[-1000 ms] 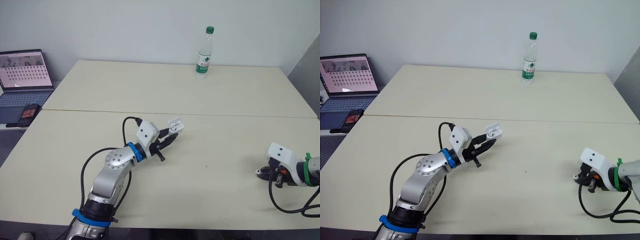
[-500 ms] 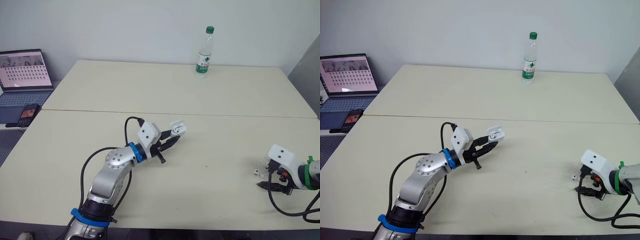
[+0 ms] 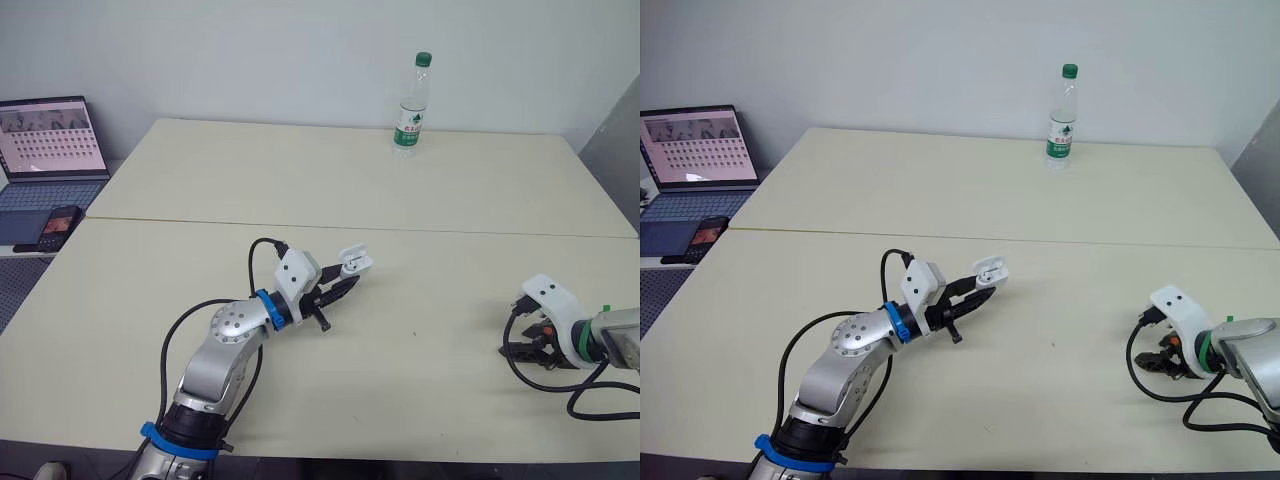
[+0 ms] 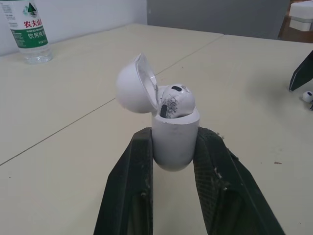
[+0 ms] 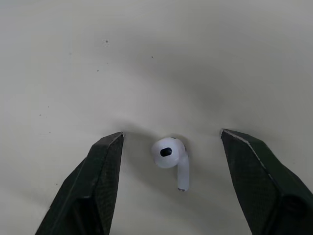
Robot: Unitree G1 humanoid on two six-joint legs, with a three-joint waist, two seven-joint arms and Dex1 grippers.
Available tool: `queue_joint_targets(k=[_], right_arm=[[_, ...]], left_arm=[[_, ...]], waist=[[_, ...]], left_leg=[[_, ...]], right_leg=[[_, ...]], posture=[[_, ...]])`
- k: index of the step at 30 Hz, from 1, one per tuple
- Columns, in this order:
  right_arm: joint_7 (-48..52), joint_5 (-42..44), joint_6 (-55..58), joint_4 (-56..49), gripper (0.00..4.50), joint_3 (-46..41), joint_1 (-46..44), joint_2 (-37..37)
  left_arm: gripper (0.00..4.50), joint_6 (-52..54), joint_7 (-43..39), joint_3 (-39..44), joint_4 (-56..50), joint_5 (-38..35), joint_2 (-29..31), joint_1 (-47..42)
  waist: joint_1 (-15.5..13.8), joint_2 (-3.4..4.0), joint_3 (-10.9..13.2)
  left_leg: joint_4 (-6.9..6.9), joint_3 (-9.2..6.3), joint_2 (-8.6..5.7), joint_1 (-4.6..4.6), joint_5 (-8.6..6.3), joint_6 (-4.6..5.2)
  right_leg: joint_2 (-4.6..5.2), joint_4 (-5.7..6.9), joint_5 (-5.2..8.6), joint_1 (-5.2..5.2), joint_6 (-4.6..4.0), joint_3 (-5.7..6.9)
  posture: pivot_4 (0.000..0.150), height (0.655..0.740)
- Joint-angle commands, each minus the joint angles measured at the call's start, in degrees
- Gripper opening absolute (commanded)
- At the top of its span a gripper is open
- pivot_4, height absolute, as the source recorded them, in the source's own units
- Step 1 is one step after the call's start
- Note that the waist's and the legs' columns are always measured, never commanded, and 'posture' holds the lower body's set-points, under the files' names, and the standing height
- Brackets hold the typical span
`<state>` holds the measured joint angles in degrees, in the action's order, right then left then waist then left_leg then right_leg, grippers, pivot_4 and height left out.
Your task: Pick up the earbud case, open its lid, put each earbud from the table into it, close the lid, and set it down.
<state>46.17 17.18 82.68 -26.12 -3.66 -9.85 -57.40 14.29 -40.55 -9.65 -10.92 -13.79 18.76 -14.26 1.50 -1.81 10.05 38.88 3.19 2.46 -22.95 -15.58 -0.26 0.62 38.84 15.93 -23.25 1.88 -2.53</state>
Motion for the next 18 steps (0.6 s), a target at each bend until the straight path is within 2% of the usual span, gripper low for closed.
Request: queue_joint_targets(k=[1, 14, 17, 18], right_arm=[[-1.1, 1.6, 1.0, -1.5, 3.41, -0.1, 0.1, -1.1], [-3.4, 4.9, 0.6, -3.2, 3.41, 0.1, 1.3, -2.8], [-4.1, 5.5, 0.1, -3.4, 2.8, 0.2, 1.7, -2.9], [-4.2, 5.6, 0.0, -3.5, 2.46, 0.3, 1.7, -2.8]], left_arm=[[0.78, -1.7, 0.2, 0.0, -1.0, 0.1, -0.3, -0.3], [0.78, 0.3, 0.9, -0.2, -2.6, -0.3, -0.4, -1.0], [0.78, 0.3, 0.9, -0.2, -2.6, -0.3, -0.3, -1.2], [0.78, 0.3, 1.0, -0.1, -2.6, -0.3, -0.2, -1.2]], waist=[[0.0, 0.0, 0.0], [0.0, 0.0, 0.0], [0.0, 0.0, 0.0], [0.0, 0.0, 0.0]], left_leg=[[0.0, -0.01, 0.0, 0.0, 0.0, 0.0], [0.0, 0.01, 0.0, 0.01, 0.0, 0.0], [0.0, 0.0, 0.01, 0.0, 0.0, 0.0], [0.0, 0.0, 0.01, 0.01, 0.0, 0.0]], right_leg=[[0.0, 0.01, 0.0, 0.0, 0.0, 0.0], [-0.01, 0.01, 0.0, 0.0, 0.01, 0.01], [-0.02, 0.01, 0.0, 0.0, 0.01, 0.0], [-0.02, 0.01, 0.0, 0.0, 0.01, 0.0]], posture=[[0.15, 0.7362], [0.15, 0.7362], [0.15, 0.7362], [0.15, 0.7362]])
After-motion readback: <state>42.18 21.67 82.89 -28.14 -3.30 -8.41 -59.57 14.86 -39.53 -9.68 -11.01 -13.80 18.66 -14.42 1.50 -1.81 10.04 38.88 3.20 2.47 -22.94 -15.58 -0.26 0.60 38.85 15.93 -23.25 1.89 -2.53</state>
